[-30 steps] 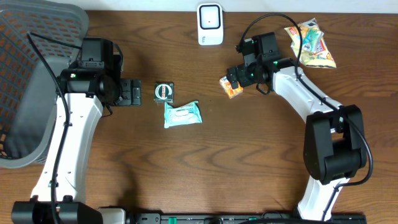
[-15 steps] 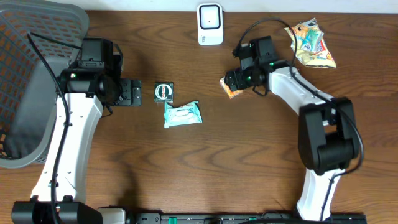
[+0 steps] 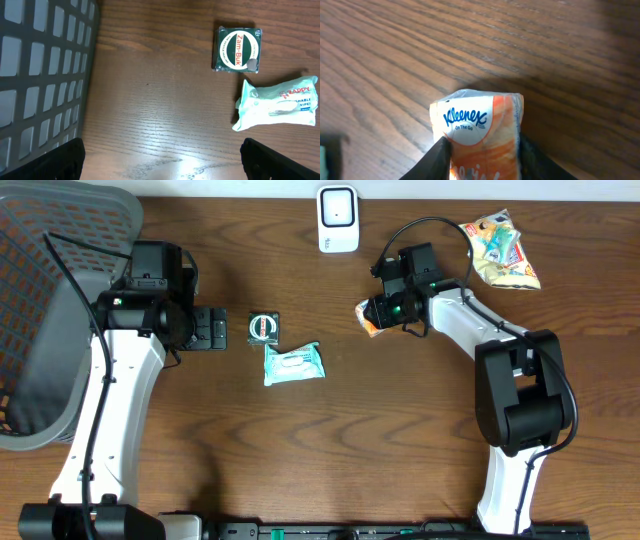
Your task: Scan the item barcode
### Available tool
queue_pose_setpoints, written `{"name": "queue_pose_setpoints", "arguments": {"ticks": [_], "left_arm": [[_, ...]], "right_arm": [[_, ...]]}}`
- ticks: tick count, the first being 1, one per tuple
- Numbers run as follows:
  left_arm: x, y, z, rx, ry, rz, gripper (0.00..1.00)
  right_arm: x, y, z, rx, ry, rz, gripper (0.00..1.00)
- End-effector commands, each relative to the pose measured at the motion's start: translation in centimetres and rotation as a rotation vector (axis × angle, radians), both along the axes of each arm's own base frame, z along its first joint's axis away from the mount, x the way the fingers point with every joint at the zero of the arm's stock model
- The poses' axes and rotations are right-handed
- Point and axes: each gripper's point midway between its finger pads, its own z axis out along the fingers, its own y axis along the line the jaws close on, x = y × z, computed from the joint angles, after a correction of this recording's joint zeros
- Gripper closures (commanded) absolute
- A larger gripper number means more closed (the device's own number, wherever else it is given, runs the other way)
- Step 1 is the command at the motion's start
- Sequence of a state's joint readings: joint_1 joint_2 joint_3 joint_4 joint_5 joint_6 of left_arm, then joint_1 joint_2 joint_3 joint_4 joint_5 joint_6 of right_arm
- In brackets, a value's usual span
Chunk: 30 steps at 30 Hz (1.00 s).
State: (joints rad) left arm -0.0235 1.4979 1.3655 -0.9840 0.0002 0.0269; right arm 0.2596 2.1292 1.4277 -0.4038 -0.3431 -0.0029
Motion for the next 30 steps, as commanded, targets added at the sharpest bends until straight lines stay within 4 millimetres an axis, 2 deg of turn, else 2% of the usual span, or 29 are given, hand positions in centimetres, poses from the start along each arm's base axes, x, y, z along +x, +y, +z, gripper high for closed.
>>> {"name": "queue_pose_setpoints", "arguments": {"ticks": [1, 4, 7, 10, 14, 18, 26, 30], "left_arm": [[-0.1, 0.1, -0.4, 0.011, 0.014, -0.003, 0.03], [-0.1, 0.1, -0.4, 0.011, 0.014, -0.003, 0.02], [-0.1, 0.1, -0.4, 0.011, 0.014, -0.003, 0.02], [-0.1, 0.1, -0.4, 0.011, 0.013, -0.003, 0.02], [-0.1, 0.1, -0.4, 0.011, 0.014, -0.003, 0.02], [-0.1, 0.1, -0.4, 0.011, 0.014, -0.003, 0.02], [-0.1, 0.1, -0.4, 0.011, 0.014, -0.003, 0.02], [-0.1, 0.1, -0.4, 0.011, 0.014, -0.003, 0.02]], "right_arm": [[-0.4, 0.9, 0.2, 0.08, 0.047, -0.005, 0.71], [-0.5, 0.8, 0.2, 0.094, 0.068, -0.036, 0.9], [-0.6, 0.6, 0.1, 0.092, 0.078, -0.039, 0.9], [-1.0, 0.6, 0.0, 0.094, 0.096, -0.038, 0.99], [-1.9, 1.9, 0.6, 0.179, 0.139, -0.003, 0.99], [-2.0, 2.6, 1.9, 0.296, 0.182, -0.013, 0.99], [-1.5, 3.3, 7.1, 0.659, 0.252, 0.023, 0.99], [-1.8, 3.1, 8.8, 0.767, 0.298, 0.038, 0.99]]}}
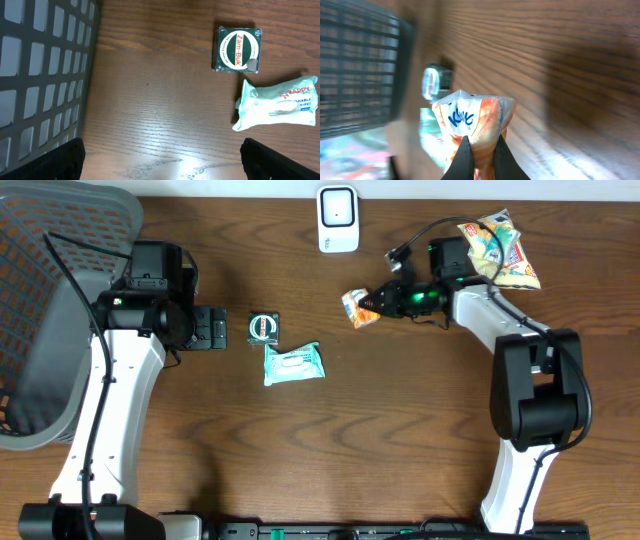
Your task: Scan the item barcode
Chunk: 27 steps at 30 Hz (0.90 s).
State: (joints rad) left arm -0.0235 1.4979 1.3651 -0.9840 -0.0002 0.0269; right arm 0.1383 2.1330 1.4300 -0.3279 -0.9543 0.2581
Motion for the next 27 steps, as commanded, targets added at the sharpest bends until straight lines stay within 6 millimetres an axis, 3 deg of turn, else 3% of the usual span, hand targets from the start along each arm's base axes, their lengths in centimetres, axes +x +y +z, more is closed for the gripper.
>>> {"name": "queue_pose_setpoints", "arguments": {"ticks": [1, 7, 15, 27], "left_arm": [[-0.1, 0.1, -0.4, 0.011, 0.013, -0.003, 0.02], [-0.1, 0.1, -0.4, 0.011, 0.013, -0.003, 0.02], [-0.1, 0.1, -0.4, 0.011, 0.013, -0.003, 0.02], [-0.1, 0.1, -0.4, 0.011, 0.013, -0.003, 0.02]], "right_arm": [[-1.1, 0.9, 3.0, 0.193, 0.078, 0.063, 0.99], [-1.6, 1.1, 4.2, 0.274, 0.18, 0.061, 0.99], [-2.2, 1.9, 8.4, 0.449, 0.046, 0.225, 0.99], [-1.9, 1.9, 10.0, 0.495, 0.128, 0.232, 0.99]]}}
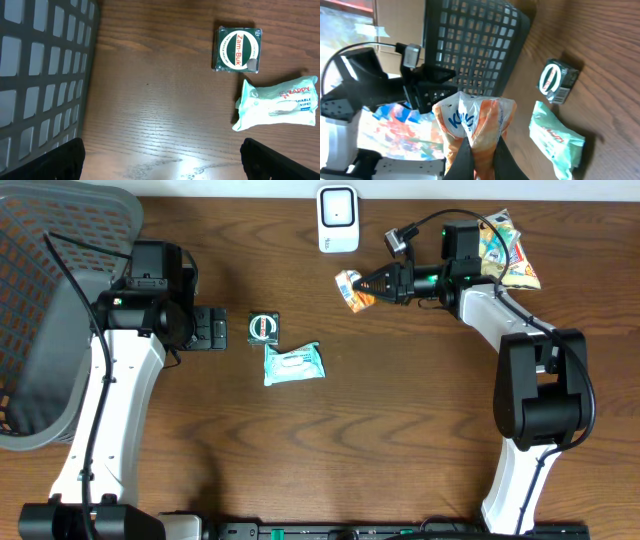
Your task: Scan the item barcode
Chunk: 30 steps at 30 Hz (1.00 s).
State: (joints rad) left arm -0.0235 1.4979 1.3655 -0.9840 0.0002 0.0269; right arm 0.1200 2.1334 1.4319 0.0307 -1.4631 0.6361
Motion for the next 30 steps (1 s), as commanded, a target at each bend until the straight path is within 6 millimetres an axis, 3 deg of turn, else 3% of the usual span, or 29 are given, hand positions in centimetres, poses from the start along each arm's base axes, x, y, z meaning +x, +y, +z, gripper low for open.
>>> {"name": "queue_pose_setpoints", "arguments": {"ticks": [1, 10, 30], "left_arm": [[-0.1, 0.1, -0.4, 0.011, 0.014, -0.003, 0.02], [-0.1, 0.1, -0.4, 0.011, 0.014, -0.003, 0.02], [-0.1, 0.1, -0.4, 0.011, 0.014, -0.003, 0.02]], "right_arm": [[-0.2, -0.1, 0.9, 0.029, 0.07, 0.033, 0.99], [0.5, -0.1, 2.0, 0.033, 0.15, 0.021, 0.99], [0.4, 0.4, 2.6, 0.043, 0.063, 0.042, 0.99]]}}
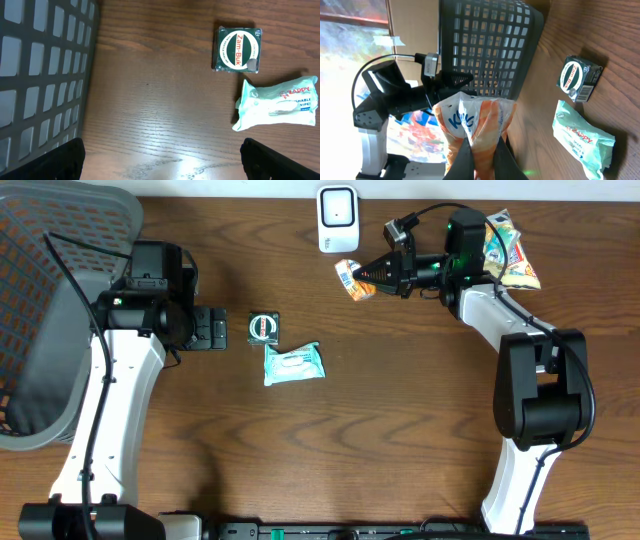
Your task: Scan the item barcode
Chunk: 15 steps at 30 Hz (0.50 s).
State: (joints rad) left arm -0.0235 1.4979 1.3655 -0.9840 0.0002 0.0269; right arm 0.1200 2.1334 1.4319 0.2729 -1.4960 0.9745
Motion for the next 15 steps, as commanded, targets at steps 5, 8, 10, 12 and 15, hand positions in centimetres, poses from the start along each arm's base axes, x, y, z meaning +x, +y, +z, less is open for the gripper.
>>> {"name": "queue_pose_setpoints", "arguments": {"ticks": [5, 8, 10, 12, 15], "left_arm": [[-0.1, 0.1, -0.4, 0.011, 0.014, -0.003, 0.03], [-0.1, 0.1, -0.4, 0.011, 0.014, -0.003, 0.02], [-0.1, 0.1, -0.4, 0.011, 0.014, -0.003, 0.02], [-0.1, 0.1, -0.4, 0.011, 0.014, -0.003, 0.02], [-0.1, 0.1, -0.4, 0.011, 0.014, -0.003, 0.02]], "right_arm": [[-0.3, 0.3, 0.4, 0.014, -0.04, 0.03, 0.99], [-0.3, 0.4, 0.4, 0.012, -0.041, 0.029, 0.99], [-0.3, 0.6, 0.4, 0.011, -0.051, 0.031, 0.99], [-0.4, 0.9, 0.3, 0.01, -0.055, 0.033, 0.99], [-0.4, 1.3, 0.3, 0.005, -0.063, 0.032, 0.99]]}}
